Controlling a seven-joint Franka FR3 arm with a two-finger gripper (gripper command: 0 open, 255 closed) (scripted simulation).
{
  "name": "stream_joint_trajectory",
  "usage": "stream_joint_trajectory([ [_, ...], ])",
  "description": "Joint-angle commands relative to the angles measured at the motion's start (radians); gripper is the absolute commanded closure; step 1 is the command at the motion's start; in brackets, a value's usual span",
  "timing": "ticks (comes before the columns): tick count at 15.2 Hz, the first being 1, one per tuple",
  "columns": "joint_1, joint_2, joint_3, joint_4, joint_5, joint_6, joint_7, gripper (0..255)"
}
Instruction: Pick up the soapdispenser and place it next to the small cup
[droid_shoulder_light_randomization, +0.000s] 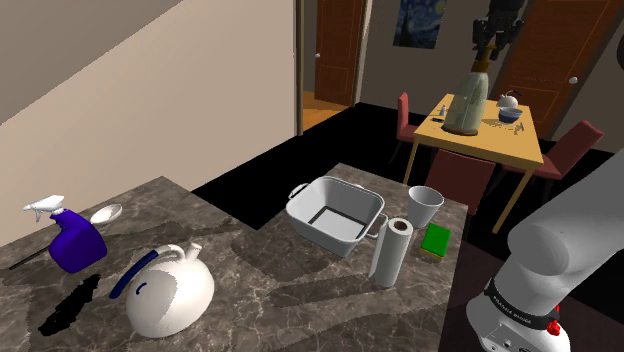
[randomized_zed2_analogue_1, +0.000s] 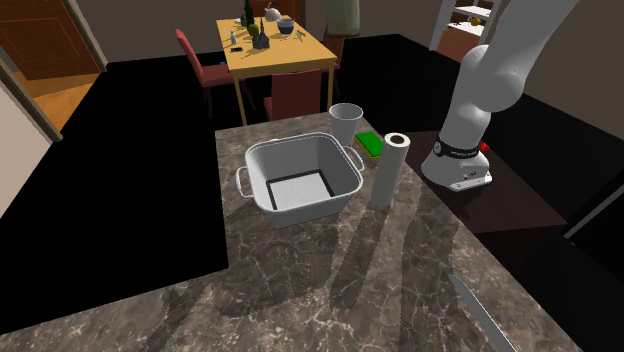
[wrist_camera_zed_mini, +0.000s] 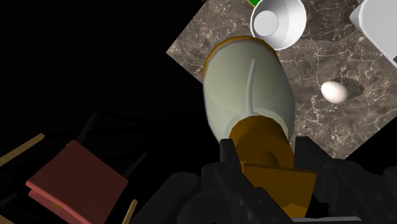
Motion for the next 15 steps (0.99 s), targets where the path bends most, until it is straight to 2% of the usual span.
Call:
stream_joint_trajectory([
  [1,-0.007,0.001,-0.013,-0.003,-0.002,0.006,-0.022,255],
  [15,-0.011,-0.105,-0.003,-0.309,-0.027,0.209,0.01,255],
])
